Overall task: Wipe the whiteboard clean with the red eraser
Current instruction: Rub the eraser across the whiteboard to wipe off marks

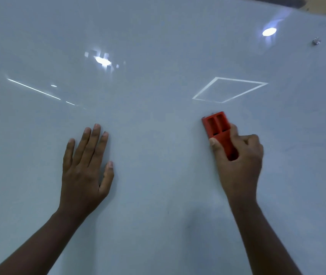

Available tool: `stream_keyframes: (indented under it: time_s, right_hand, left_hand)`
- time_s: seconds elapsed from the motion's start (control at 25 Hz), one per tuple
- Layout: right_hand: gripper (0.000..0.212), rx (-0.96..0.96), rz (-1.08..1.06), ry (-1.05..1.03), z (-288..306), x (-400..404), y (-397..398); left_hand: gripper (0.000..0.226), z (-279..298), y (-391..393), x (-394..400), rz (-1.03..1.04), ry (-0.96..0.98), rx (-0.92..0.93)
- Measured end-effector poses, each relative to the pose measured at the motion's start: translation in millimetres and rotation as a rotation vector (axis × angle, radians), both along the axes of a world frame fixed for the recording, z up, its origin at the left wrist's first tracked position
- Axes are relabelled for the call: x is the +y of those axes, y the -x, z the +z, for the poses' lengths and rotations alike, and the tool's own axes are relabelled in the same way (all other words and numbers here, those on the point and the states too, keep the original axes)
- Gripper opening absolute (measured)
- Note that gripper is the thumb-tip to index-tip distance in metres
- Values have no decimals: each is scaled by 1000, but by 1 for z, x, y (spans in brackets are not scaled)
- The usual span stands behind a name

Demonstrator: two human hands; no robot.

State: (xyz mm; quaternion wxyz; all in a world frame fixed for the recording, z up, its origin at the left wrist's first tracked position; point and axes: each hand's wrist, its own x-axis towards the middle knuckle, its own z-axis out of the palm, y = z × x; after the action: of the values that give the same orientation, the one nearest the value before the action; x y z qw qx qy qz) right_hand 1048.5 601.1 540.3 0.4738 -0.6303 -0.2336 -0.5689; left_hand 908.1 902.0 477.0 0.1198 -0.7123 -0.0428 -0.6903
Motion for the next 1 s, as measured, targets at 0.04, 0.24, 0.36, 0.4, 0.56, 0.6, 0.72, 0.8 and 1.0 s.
stream_keyframes:
  time_s: [0.04,0.24,0.36,0.4,0.56,0.6,0.72,0.8,1.0]
  right_hand:
    - [57,-44,5,69,-11,14,11]
    - [55,-257,-2,626,-127,75,65]
    - [55,-273,-46,784,-173,77,75]
    - [55,-269,-50,784,-172,74,74]
    - [54,-77,-25,468,-138,44,52]
    - [54,7,-17,333,-127,31,44]
    - [57,204,47,9,-115,-2,25]
    - [61,278,95,-111,-120,-8,20]
    - [62,277,206,-129,-150,10,30]
  left_hand:
    - [64,-4,0,0,-1,7,-1]
    - [64,-20,-1,1,11,25,22]
    - [65,-32,1,3,15,25,42]
    - [65,-36,2,4,22,22,45]
    - [63,-60,3,5,32,41,33]
    - [63,-67,3,4,36,53,31]
    - [63,-86,1,-1,40,97,34]
    - [64,-99,0,-5,33,132,40]
    - [63,-131,-3,-10,42,152,52]
